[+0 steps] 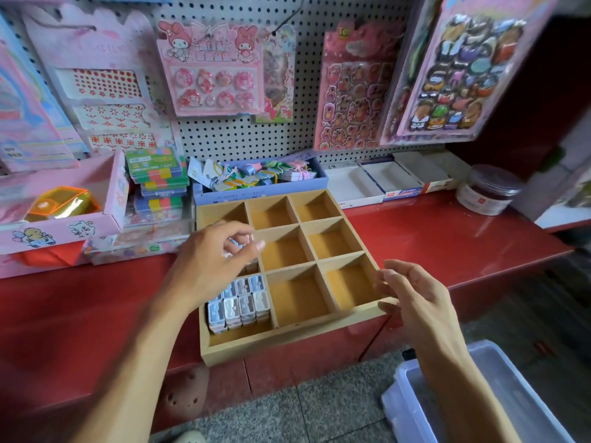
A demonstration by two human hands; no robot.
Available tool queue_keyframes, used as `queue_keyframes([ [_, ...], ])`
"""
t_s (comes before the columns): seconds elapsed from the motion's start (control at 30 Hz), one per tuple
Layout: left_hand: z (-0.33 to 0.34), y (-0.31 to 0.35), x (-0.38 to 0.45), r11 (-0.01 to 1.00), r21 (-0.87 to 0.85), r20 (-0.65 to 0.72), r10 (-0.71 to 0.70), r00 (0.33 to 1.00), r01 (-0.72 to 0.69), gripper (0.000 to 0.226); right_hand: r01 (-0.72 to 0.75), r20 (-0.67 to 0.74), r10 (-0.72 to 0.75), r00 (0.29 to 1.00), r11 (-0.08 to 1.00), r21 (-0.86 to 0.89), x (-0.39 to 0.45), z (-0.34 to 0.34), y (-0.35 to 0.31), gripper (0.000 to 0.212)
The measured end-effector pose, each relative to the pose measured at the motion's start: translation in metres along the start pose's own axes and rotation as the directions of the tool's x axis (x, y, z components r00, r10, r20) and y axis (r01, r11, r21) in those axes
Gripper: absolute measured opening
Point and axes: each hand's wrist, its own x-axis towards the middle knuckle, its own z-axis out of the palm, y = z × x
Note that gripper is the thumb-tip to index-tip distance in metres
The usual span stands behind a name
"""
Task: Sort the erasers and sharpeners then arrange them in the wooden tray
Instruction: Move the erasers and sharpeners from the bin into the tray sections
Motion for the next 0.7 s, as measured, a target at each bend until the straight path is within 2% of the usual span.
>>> queue_keyframes([
  [0.2,0.025,0.033,-0.067,0.931,-0.346,0.074,-0.097,0.993,0.117,0.009,-0.004,-0.085,0.006,0.996,1.0,0.018,-0.028,-0.042,0.002,0.015],
  [0.3,0.043,0.044,-0.105,0.845,-0.473,0.147,-0.203,0.968,0.25,0.011,-0.01,-0.086,0.012,0.996,1.0,0.021,-0.049,-0.067,0.009,0.014],
  [0.43,0.072,0.059,-0.154,0.766,-0.519,0.171,-0.342,0.924,0.38,0.007,-0.057,-0.105,0.063,0.992,0.997,0.059,-0.087,-0.105,0.025,0.015],
  [0.57,0.105,0.08,-0.194,0.729,-0.509,0.236,-0.394,0.889,0.458,0.008,-0.131,-0.117,0.139,0.983,0.989,0.07,-0.127,-0.147,0.052,0.014],
  [0.7,0.144,0.091,-0.225,0.744,-0.455,0.288,-0.398,0.871,0.49,0.01,-0.198,-0.167,0.202,0.965,0.979,0.042,-0.164,-0.184,0.086,0.016],
])
